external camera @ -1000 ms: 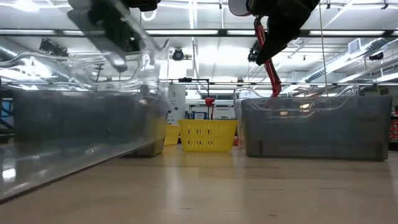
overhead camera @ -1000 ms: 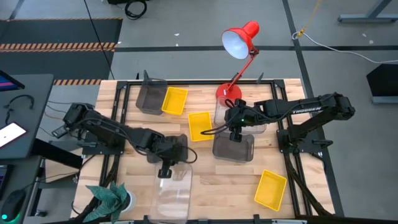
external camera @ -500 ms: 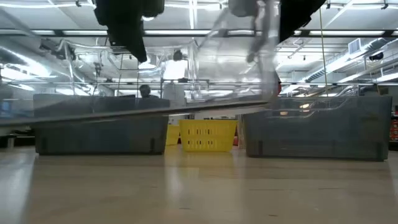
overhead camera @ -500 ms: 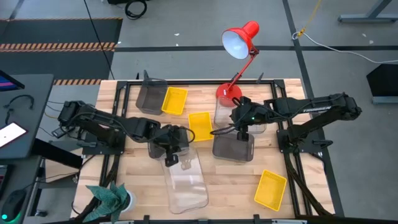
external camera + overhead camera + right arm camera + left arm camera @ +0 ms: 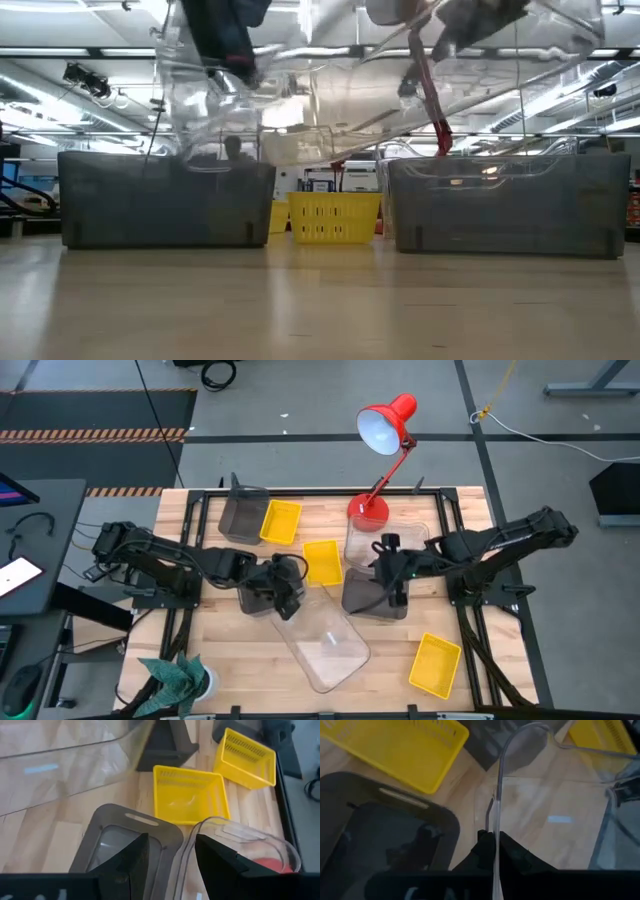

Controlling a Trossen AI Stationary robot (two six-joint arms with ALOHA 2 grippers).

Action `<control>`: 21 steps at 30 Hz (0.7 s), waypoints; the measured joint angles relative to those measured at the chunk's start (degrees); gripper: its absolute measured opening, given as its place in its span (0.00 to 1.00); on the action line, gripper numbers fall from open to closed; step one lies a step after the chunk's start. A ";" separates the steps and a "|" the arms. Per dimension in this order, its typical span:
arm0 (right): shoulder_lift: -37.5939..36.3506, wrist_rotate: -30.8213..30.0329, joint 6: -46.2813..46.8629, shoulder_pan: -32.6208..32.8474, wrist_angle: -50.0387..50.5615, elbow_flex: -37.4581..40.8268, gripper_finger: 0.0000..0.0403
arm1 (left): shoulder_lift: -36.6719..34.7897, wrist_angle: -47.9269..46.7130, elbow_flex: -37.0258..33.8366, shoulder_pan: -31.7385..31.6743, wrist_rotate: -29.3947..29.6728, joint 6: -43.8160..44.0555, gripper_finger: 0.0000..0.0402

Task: Stack baskets by color
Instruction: Stack the bottom transparent bin on top of the top transparent bin

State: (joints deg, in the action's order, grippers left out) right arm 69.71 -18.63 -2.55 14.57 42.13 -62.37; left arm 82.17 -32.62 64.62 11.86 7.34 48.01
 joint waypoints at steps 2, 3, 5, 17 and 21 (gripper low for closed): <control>0.00 -1.21 -0.98 1.68 -0.10 0.00 0.41 | 0.00 0.45 0.00 0.60 1.08 2.84 0.02; 0.00 -1.61 -1.44 2.33 -0.25 0.00 0.41 | 0.02 0.43 0.00 0.83 1.31 4.58 0.02; 0.08 -2.54 -2.06 3.30 -0.60 0.00 0.41 | 0.10 1.27 0.00 1.23 1.35 8.21 0.03; 0.09 -5.59 -2.62 7.41 -1.65 0.00 0.41 | 0.35 2.07 0.00 7.71 6.65 28.56 0.02; -0.02 -6.38 -2.94 10.15 -1.65 0.00 0.41 | 0.79 0.44 0.00 10.64 9.96 35.34 0.02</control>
State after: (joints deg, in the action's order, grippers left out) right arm 69.69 -25.01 -5.50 24.72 40.48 -62.37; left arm 82.96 -32.18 64.62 22.50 17.30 83.35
